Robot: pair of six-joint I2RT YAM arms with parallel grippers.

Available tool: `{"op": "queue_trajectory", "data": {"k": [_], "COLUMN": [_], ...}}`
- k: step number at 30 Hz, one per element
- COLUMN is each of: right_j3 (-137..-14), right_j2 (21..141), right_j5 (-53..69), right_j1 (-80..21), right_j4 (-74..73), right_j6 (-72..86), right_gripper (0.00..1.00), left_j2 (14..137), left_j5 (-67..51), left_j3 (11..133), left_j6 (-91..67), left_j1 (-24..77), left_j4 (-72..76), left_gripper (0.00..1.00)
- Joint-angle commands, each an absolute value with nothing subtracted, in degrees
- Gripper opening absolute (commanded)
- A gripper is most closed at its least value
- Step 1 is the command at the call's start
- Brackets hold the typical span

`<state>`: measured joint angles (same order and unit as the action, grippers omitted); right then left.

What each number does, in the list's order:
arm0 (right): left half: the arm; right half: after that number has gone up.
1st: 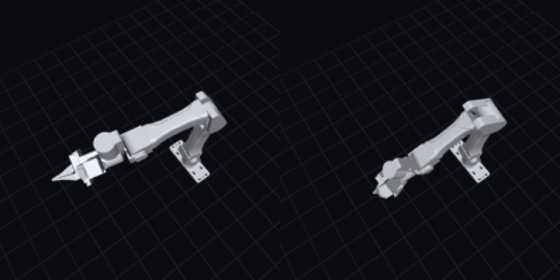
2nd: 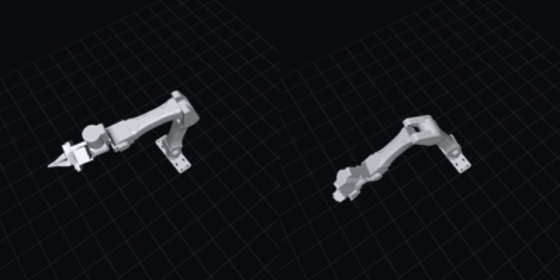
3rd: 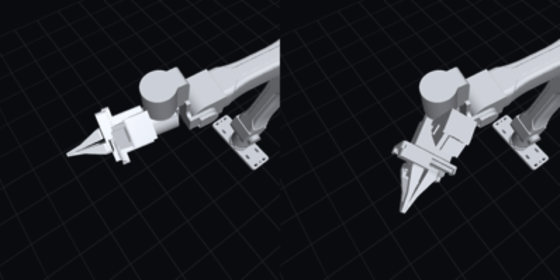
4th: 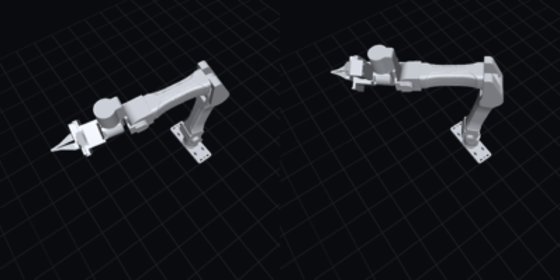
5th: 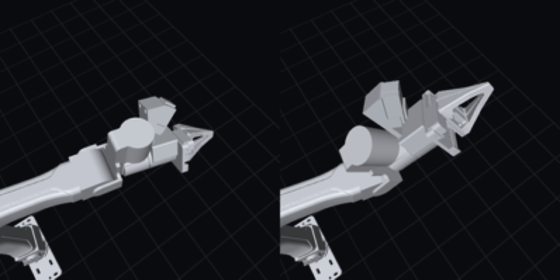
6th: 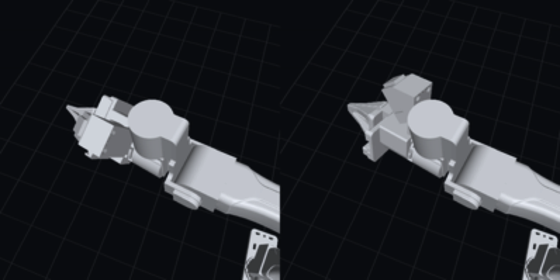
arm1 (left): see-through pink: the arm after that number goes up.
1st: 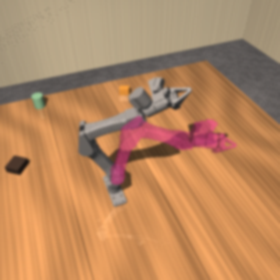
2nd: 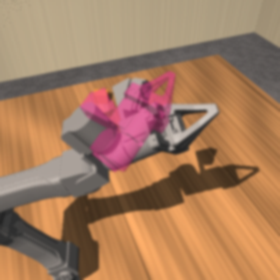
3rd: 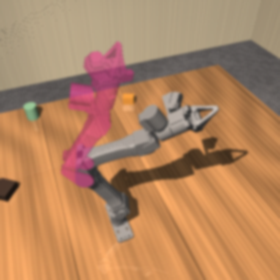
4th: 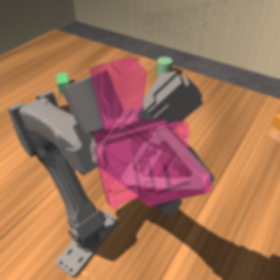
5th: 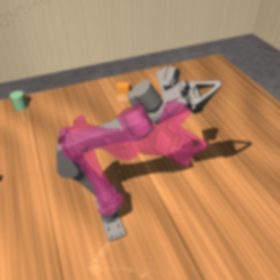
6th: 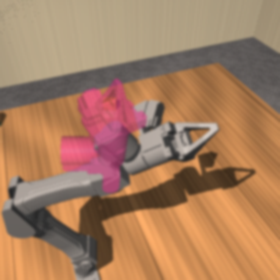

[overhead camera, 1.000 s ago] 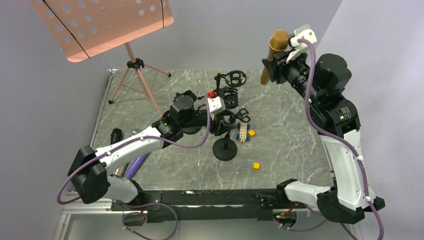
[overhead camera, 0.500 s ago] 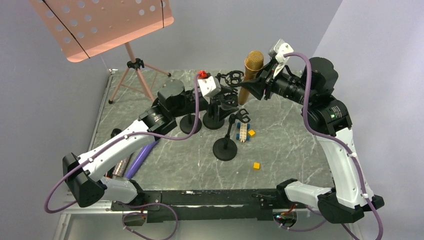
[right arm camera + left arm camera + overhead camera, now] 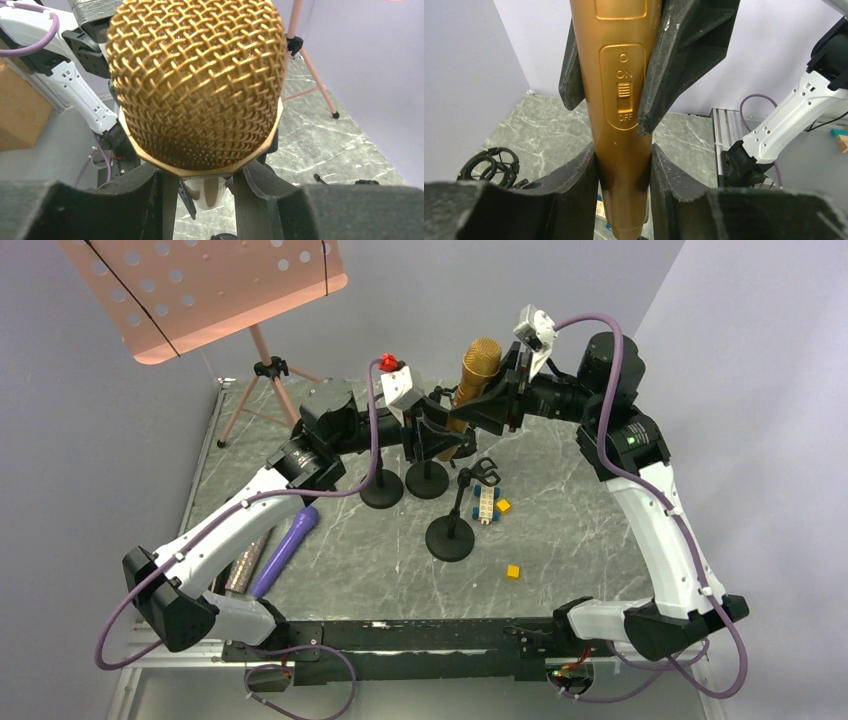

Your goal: Remove the microphone from the stand

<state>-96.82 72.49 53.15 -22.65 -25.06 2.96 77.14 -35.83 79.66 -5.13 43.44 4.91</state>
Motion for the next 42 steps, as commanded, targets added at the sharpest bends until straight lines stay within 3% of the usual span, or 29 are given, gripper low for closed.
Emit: {"op": "queue_trajectory", "data": {"k": [1,3,4,6,8,9,15,18,22,30,35,42], "right_j3": [-99.9,-100.9,-101.7,-103.1,-104.5,-104.6,-107.0,-108.5,-112.9,-103.4,-100.1,-101.5], "right_j2": [74.9,76.5,77.4,79.2,79.5,79.0,77.3,77.9,81.0,76.6,74.2,75.6], "right_j5": [57.8,57.7,57.8,58.2,57.2,55.8,46.5,38.9,28.1,19.9,24.4,24.8], "right_j1": [-23.0,-23.0,-23.0,-23.0,-23.0,-23.0,-23.0,-23.0,-22.7,-20.5,-20.2,-19.7], "right_j4": [-24.1,-26.0,-27.3,-28.8,-29.8,-29.7,-38.2,-43.3,-48.7,-34.8,-30.6,-31.0], "right_j6": [4.0,3.0,2.7,2.2,0.7,-0.3,-11.5,-16.6,-23.6,-12.6,-10.7,-10.2], "right_gripper": [0.15,0.26,0.33,0.61,0.97,0.99,1.0,1.0,1.0,1.0,1.0,1.0], "left_j2": [75.9,75.7,75.5,75.2,74.7,74.1,67.8,62.1,51.2,34.0,32.9,42.6], "left_j5": [-41.5,-41.7,-41.8,-42.3,-41.8,-41.4,-38.4,-28.5,-19.3,-2.2,-12.7,-12.7], "left_j3": [80.8,80.6,80.5,80.5,80.1,80.0,79.5,78.2,67.4,49.0,46.2,41.0], "left_j6": [-7.1,-8.0,-8.4,-9.7,-11.7,-12.4,-9.2,-4.0,6.2,22.8,29.6,32.7], "left_j1": [40.6,39.1,38.3,36.5,34.7,33.7,26.7,24.7,23.7,19.3,14.4,14.2], "left_j4": [7.3,8.1,8.7,9.7,10.8,11.2,5.9,-6.1,-16.2,-40.5,-57.1,-57.1], "left_gripper": [0.12,0.0,0.0,0.0,0.0,0.0,0.0,0.0,0.0,0.0,0.0,0.0]}}
